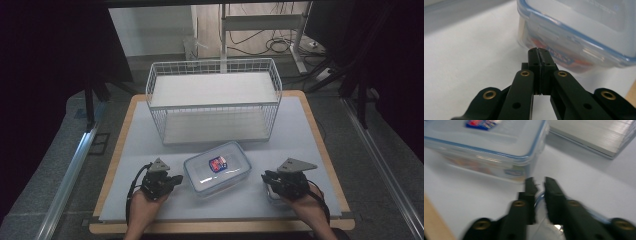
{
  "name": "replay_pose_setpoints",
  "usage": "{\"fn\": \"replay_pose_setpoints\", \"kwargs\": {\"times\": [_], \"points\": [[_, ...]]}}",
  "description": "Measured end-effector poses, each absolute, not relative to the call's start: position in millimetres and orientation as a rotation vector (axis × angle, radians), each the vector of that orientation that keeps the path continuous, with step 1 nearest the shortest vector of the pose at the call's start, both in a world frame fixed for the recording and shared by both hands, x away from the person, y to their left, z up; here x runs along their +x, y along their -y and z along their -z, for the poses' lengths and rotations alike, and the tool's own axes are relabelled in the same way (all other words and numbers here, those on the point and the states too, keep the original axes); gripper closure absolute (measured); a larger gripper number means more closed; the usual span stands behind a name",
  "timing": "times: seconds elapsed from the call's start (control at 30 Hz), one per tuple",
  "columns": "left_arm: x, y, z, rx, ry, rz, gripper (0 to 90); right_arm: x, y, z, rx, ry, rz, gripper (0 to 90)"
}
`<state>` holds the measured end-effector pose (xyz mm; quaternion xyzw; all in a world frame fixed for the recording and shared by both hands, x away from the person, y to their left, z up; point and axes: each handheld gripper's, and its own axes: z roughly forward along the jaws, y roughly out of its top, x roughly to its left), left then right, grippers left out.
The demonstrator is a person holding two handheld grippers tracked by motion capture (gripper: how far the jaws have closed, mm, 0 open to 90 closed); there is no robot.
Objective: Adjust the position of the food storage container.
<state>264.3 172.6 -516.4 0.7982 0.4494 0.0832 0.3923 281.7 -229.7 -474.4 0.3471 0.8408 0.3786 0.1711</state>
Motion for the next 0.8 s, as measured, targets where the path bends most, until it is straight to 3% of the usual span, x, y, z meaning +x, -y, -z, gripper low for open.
{"fn": "replay_pose_setpoints", "kwargs": {"times": [0.07,0.43,0.8], "points": [[260,-174,517,2.022,-1.141,-0.207,89.6,290,222,475,1.0,-2.412,-1.016,89.2],[254,-178,516,2.017,-1.148,-0.192,87.8,343,190,479,1.108,-2.486,-0.936,89.3],[260,-172,518,2.03,-1.143,-0.164,87.0,325,186,474,1.046,-2.517,-0.948,89.6]]}}
